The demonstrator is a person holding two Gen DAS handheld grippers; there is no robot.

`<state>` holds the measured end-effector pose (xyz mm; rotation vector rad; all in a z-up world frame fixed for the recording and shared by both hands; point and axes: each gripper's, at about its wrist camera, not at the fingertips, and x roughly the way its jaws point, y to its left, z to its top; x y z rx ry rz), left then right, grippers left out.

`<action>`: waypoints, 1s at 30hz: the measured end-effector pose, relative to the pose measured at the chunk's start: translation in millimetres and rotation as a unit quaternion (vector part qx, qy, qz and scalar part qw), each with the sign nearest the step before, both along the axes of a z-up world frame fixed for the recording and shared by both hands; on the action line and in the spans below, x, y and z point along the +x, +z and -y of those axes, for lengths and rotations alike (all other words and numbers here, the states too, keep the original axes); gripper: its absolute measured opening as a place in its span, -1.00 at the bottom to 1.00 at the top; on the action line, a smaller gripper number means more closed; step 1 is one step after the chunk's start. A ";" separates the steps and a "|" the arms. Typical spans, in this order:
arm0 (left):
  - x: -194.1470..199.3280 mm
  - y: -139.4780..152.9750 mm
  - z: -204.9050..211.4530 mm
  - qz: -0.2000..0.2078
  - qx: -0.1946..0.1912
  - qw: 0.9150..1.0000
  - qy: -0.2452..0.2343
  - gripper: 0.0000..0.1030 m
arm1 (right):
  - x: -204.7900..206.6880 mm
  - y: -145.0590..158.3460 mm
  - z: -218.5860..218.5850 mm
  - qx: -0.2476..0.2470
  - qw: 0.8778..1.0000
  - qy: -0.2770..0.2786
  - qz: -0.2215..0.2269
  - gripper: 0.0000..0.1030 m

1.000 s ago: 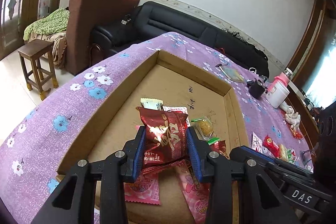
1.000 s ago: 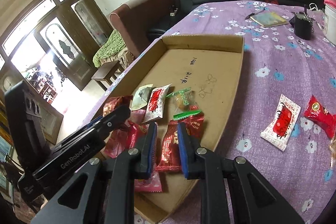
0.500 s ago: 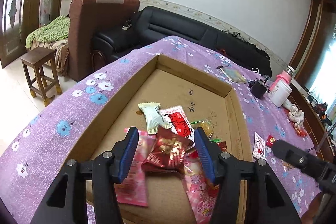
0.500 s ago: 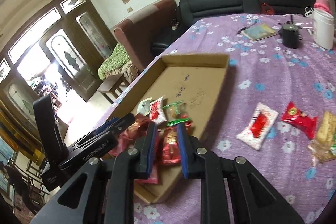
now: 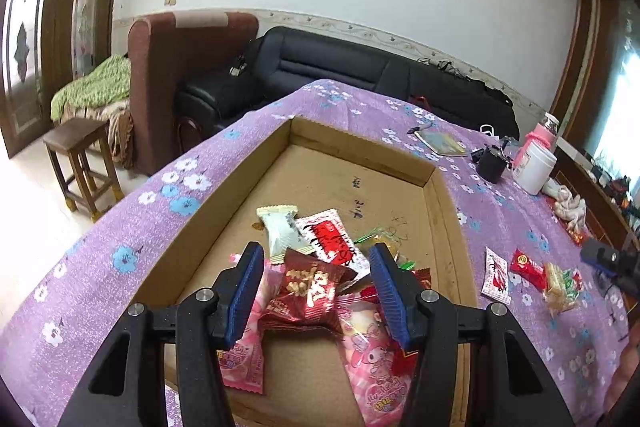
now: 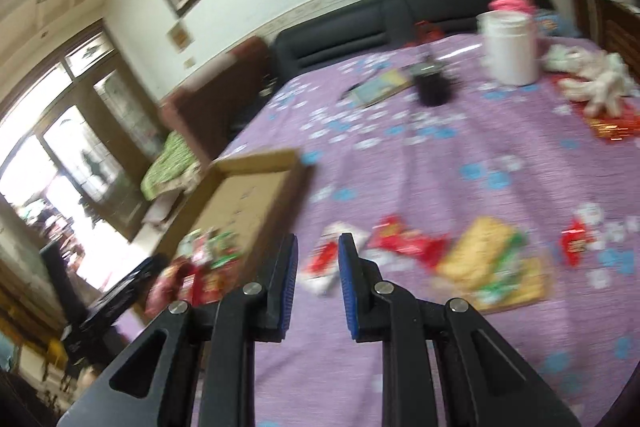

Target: Organize snacks

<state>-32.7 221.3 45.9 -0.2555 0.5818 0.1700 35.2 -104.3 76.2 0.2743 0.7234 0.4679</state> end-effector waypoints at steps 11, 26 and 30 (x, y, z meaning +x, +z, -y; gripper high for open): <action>-3.5 17.9 26.3 -0.010 0.011 0.999 -0.039 0.14 | 16.9 -12.8 92.2 0.012 0.993 -0.118 0.006 -0.61; 50.4 37.9 153.1 -0.084 0.045 0.980 -0.173 0.30 | 19.7 -23.7 100.6 0.058 0.992 -0.110 -0.028 -0.50; 88.9 12.1 178.0 -0.140 0.083 0.974 -0.158 0.30 | 18.0 -23.4 107.2 0.066 0.991 -0.116 -0.027 -0.48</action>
